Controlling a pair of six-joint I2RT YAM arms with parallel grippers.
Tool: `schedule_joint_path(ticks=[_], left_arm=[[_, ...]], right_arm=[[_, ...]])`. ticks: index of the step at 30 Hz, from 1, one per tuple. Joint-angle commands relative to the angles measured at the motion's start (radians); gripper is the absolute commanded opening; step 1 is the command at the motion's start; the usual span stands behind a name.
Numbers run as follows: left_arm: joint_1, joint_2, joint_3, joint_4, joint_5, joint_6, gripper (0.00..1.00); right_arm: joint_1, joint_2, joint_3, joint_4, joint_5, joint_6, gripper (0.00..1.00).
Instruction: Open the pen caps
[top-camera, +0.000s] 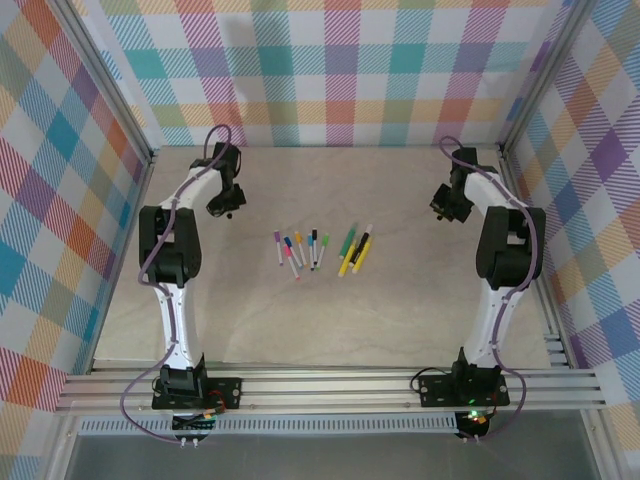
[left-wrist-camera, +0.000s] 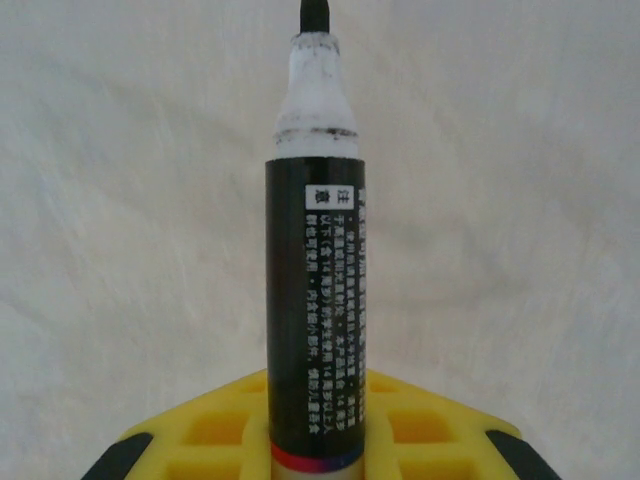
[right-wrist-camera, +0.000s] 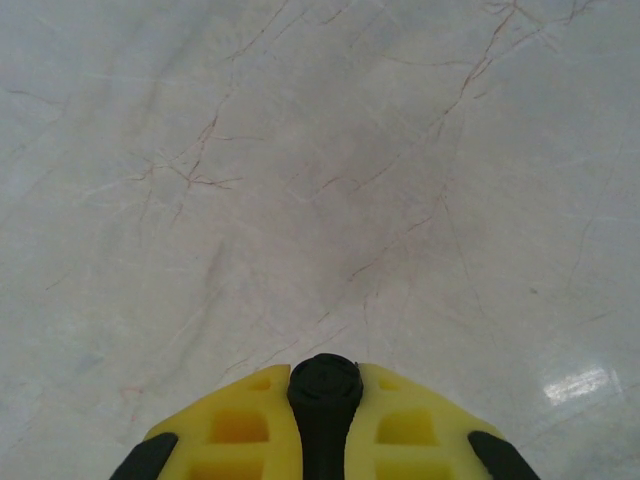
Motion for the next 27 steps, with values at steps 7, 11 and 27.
schedule_joint_path(ticks=[7, 11, 27], left_arm=[[0.031, 0.129, 0.147, -0.130, -0.070, 0.060, 0.00], [0.040, 0.148, 0.141, -0.134, -0.030, 0.066, 0.00], [0.040, 0.170, 0.144, -0.150, 0.009, 0.054, 0.28]], right_arm=[[-0.003, 0.051, 0.041, -0.054, 0.043, -0.034, 0.00], [-0.001, 0.050, 0.030, -0.058, 0.042, -0.034, 0.05], [-0.001, 0.047, 0.011, -0.067, 0.025, -0.032, 0.41]])
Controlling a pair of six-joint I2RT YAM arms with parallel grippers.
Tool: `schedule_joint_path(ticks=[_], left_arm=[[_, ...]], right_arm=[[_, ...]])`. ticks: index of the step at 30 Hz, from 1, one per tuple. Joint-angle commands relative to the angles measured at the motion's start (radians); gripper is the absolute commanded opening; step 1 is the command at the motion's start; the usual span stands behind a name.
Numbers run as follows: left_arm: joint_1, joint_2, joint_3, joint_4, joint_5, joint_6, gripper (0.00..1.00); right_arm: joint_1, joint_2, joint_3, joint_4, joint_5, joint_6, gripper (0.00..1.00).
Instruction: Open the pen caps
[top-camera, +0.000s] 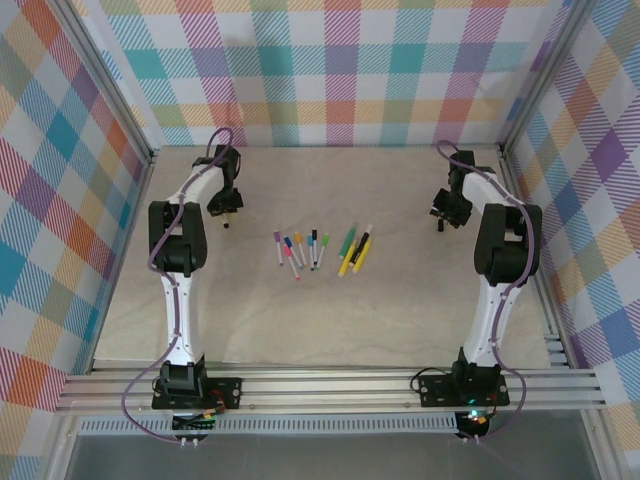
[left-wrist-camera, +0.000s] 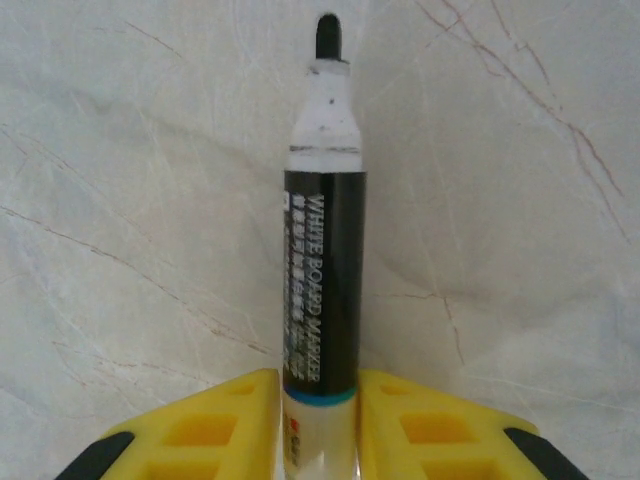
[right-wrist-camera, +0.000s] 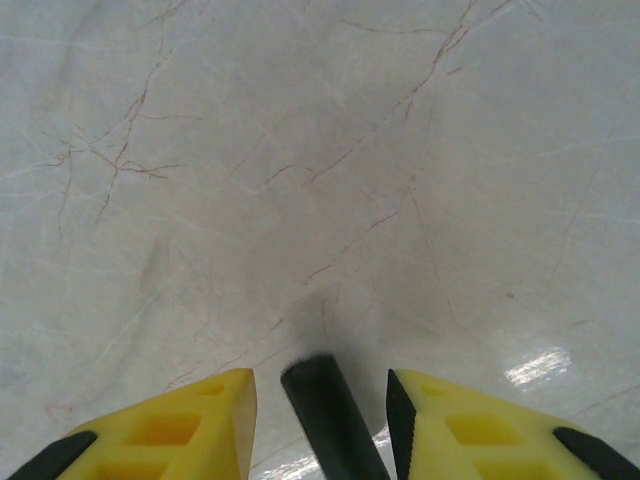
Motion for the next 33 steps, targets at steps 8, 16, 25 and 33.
schedule_joint_path(ticks=[8, 16, 25, 33], left_arm=[[0.009, -0.009, 0.061, -0.072, 0.025, 0.004, 0.29], [-0.017, -0.194, 0.039, -0.090, -0.088, -0.008, 0.31], [-0.271, -0.573, -0.309, 0.067, 0.086, -0.096, 0.34], [-0.614, -0.535, -0.394, 0.198, 0.150, -0.174, 0.35]], right_arm=[[-0.001, 0.006, 0.002, -0.032, -0.021, -0.006, 0.40], [0.006, -0.124, -0.043, -0.018, -0.043, 0.004, 0.40], [0.146, -0.491, -0.407, 0.105, -0.106, 0.024, 0.48], [0.212, -0.744, -0.697, 0.127, -0.162, 0.040, 0.50]])
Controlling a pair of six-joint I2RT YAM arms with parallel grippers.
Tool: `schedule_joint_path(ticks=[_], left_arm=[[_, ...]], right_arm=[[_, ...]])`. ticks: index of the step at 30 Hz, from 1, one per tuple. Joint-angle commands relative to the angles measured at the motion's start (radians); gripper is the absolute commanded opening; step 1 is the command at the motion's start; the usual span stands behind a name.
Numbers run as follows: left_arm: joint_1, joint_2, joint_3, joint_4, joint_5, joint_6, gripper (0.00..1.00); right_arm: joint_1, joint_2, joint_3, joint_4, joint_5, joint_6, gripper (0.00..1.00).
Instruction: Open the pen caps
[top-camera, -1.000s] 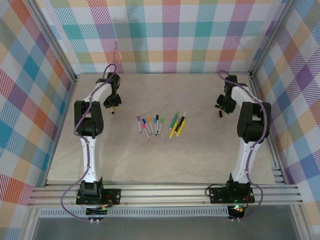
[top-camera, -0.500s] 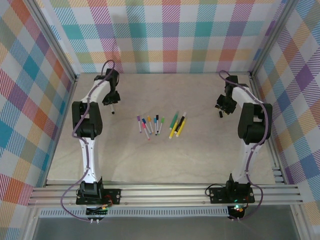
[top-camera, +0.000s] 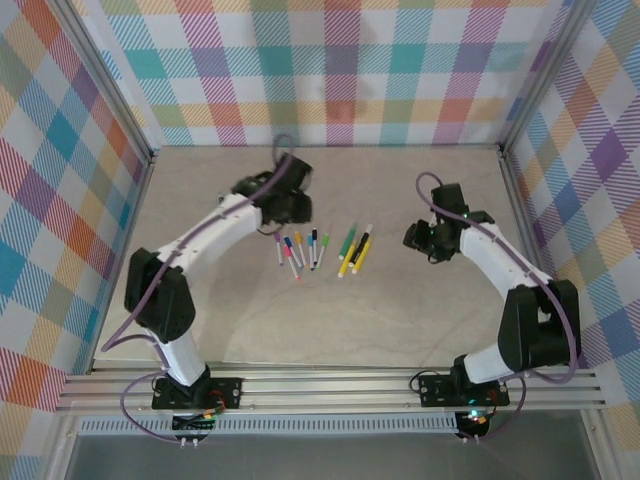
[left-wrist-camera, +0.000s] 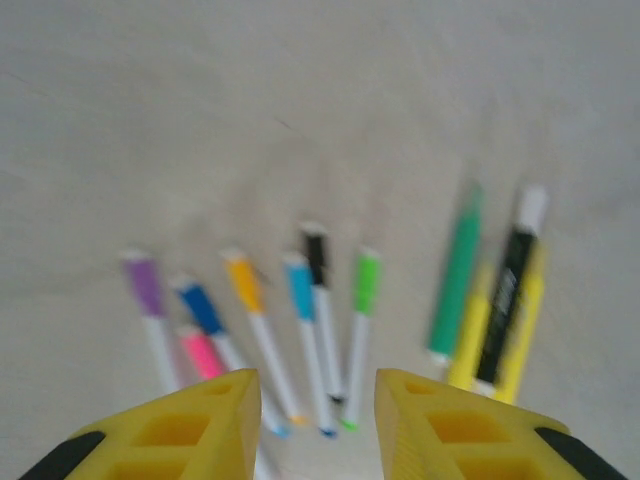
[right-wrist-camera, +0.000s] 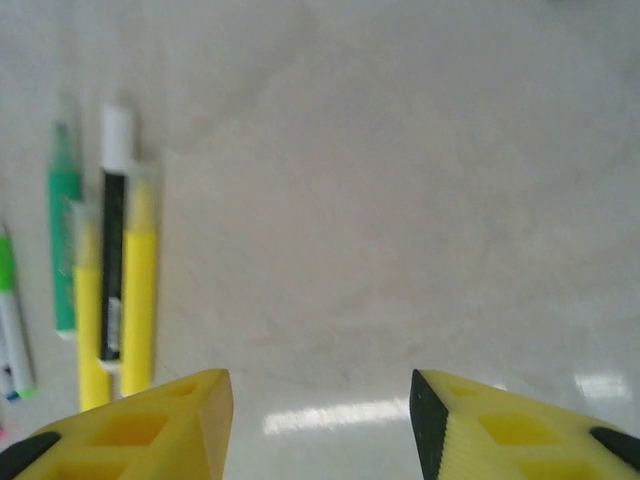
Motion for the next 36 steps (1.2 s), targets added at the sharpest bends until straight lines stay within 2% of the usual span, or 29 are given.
schedule_joint_path(ticks=[1, 5, 9, 24, 36], left_arm=[[-0.084, 0.066, 0.018, 0.038, 0.022, -0.033, 0.35], [-0.162, 0.176, 0.097, 0.022, 0.032, -0.035, 0.34], [-0.190, 0.258, 0.148, 0.022, 0.051, -0.041, 0.34], [-0.248, 0.457, 0.348, -0.047, 0.115, -0.028, 0.32], [-0.253, 0.504, 0.338, -0.064, 0.098, -0.025, 0.31]], right_arm=[[-0.003, -0.069, -0.069, 0.002, -0.027, 0.009, 0.50], [-0.003, -0.113, -0.124, -0.012, -0.013, 0.001, 0.48], [-0.003, -0.134, -0.164, -0.005, -0.011, 0.003, 0.47], [-0.032, -0.097, -0.172, 0.036, -0.056, 0.004, 0.48], [-0.057, -0.079, -0.174, 0.055, -0.083, 0.000, 0.47]])
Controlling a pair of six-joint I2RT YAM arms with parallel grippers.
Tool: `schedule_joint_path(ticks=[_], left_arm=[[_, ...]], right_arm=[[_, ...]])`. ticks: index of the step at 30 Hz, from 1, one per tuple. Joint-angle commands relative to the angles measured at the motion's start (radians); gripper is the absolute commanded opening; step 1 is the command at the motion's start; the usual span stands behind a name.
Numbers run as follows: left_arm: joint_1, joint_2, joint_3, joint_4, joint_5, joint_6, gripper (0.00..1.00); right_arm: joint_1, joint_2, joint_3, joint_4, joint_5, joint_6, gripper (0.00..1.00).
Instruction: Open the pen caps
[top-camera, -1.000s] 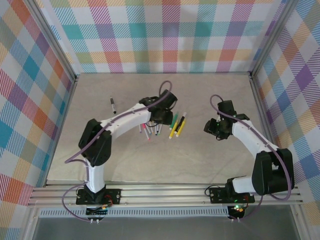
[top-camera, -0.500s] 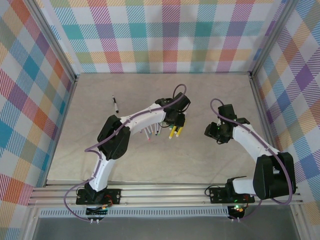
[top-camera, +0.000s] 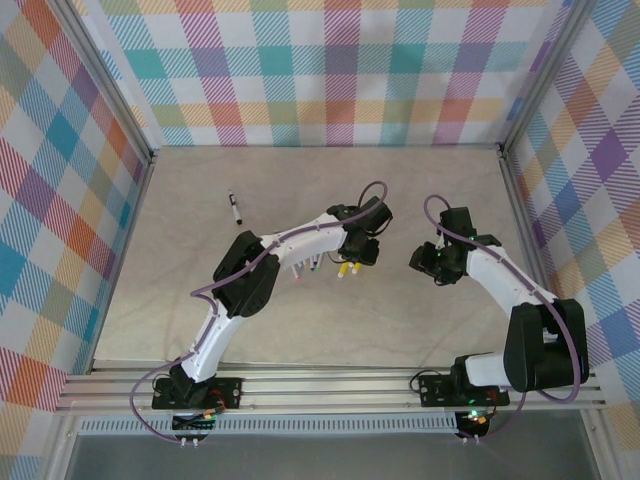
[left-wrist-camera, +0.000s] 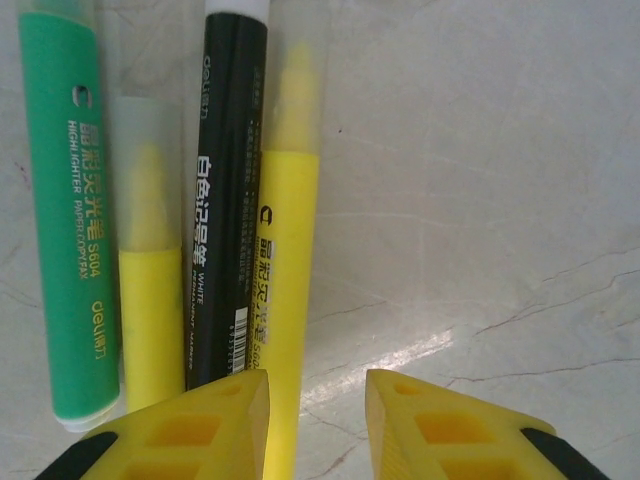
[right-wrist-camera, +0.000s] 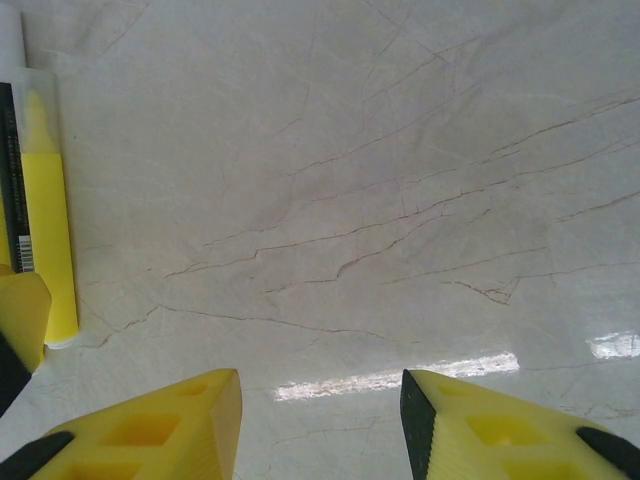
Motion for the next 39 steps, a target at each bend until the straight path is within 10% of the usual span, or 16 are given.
schedule_joint_path(ticks=[1, 22, 39], left_arm=[[-0.006, 0.013, 0.013, -0.031, -0.002, 0.004, 0.31], [-0.007, 0.102, 0.017, -0.036, -0.025, 0.009, 0.27], [-0.008, 0.065, 0.001, -0.037, 0.027, 0.031, 0.00]], right_arm=[[-0.011, 0.008, -0.002, 0.012, -0.024, 0.000, 0.47], [-0.020, 0.050, -0.006, 0.039, -0.056, 0.009, 0.46], [-0.020, 0.035, 0.032, 0.031, -0.096, 0.010, 0.46]])
